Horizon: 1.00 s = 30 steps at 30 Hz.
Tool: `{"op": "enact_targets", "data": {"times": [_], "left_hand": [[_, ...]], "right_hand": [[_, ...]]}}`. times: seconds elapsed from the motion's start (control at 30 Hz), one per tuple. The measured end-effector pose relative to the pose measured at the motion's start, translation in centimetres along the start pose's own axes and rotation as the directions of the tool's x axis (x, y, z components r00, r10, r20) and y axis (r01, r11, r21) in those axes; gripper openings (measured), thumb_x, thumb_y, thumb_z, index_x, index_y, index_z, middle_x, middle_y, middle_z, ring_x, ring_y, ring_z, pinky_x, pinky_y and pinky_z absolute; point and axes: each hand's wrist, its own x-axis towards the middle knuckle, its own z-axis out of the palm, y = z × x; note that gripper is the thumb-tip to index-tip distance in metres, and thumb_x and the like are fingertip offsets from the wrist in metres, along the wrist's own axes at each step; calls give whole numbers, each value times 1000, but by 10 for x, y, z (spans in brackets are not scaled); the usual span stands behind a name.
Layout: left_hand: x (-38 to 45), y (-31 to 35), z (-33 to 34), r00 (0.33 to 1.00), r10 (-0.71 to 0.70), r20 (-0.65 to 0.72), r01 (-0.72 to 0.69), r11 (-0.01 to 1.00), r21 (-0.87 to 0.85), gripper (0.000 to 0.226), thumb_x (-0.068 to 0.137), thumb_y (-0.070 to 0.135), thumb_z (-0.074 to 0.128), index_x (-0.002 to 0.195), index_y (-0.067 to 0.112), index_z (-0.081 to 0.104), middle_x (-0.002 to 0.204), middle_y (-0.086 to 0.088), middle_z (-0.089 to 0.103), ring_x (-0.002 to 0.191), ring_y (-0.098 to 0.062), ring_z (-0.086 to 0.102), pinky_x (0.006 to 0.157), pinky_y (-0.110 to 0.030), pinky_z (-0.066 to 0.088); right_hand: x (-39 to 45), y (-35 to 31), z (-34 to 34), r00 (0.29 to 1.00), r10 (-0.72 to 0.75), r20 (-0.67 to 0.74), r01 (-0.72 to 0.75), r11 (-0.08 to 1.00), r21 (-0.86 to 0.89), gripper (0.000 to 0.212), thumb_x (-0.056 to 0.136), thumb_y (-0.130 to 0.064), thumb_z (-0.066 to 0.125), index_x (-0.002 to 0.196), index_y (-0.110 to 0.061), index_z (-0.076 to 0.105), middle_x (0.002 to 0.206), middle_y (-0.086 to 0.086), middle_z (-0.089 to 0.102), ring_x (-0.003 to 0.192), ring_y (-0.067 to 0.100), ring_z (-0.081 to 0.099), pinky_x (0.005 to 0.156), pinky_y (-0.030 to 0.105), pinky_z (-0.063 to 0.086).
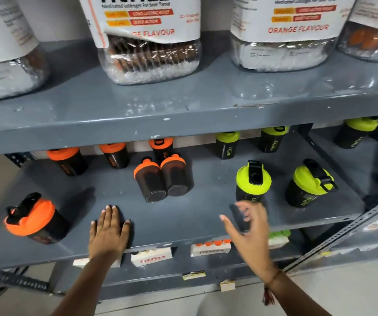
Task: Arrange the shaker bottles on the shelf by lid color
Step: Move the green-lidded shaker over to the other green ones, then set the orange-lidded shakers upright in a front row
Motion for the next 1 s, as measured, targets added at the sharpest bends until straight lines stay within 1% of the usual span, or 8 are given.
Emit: {"op": "enact_targets", "data": {"times": [0.17,0.23,0.33,0.43,0.5,0.6,0.83,1.0], "left_hand": [[5,3,4,999,-20,-30,21,1000,8,79,85,59,2,150,14,5,159,-6,2,145,-18,-4,116,-40,-10],[4,3,7,998,-9,-64,9,1000,7,82,84,60,0,150,13,8,159,-6,6,145,-18,-2,116,-40,-8],[4,2,8,995,-2,-103,3,1000,11,80,85,59,-1,150,13,9,159,-6,8,145,-18,0,117,-41,-6],[3,3,10,992,7,-126,-4,1000,24,79,87,58,0,150,12,12,158,-6,11,145,-18,2,117,-42,-5],[3,2,11,988,6,-154,-2,1000,24,77,88,56,5,149,11,19,157,-6,17,145,-18,7,117,-43,-1],[4,2,12,985,7,-172,-3,1000,24,74,89,54,11,148,10,24,156,-7,22,144,-18,11,117,-44,3],[2,3,10,985,7,-174,-1,999,32,75,89,54,9,149,11,20,157,-6,18,145,-16,7,117,-42,0],[3,2,11,987,0,-163,7,999,45,76,88,56,5,149,12,15,158,-4,14,144,-15,3,117,-43,-1]], "right_hand": [[49,-25,73,982,8,191,-12,1000,19,25,79,-26,78,101,-24,65,89,-7,57,75,10,55,69,25,47],[78,-28,102,946,107,306,-77,991,-111,40,79,-37,77,112,-21,64,97,-1,64,83,17,61,78,36,53],[116,-29,138,794,346,500,-187,921,-341,73,74,-61,73,129,-17,56,126,10,64,117,30,60,92,35,48],[138,-20,166,691,462,556,-248,874,-418,94,54,-79,69,128,-21,61,131,6,65,117,27,62,89,28,49],[145,-9,181,647,522,556,-325,848,-418,111,38,-80,71,132,-22,58,133,2,62,117,25,62,93,36,55],[145,0,189,597,575,560,-389,817,-425,107,32,-71,77,126,-24,61,125,-1,65,111,23,64,91,41,58],[135,-6,187,646,568,510,-501,819,-279,68,50,-56,78,105,-16,67,109,1,68,102,23,64,89,35,55],[123,-6,176,838,417,353,-396,909,-132,75,54,-53,81,114,-13,59,112,8,66,106,28,63,91,42,54]]}}
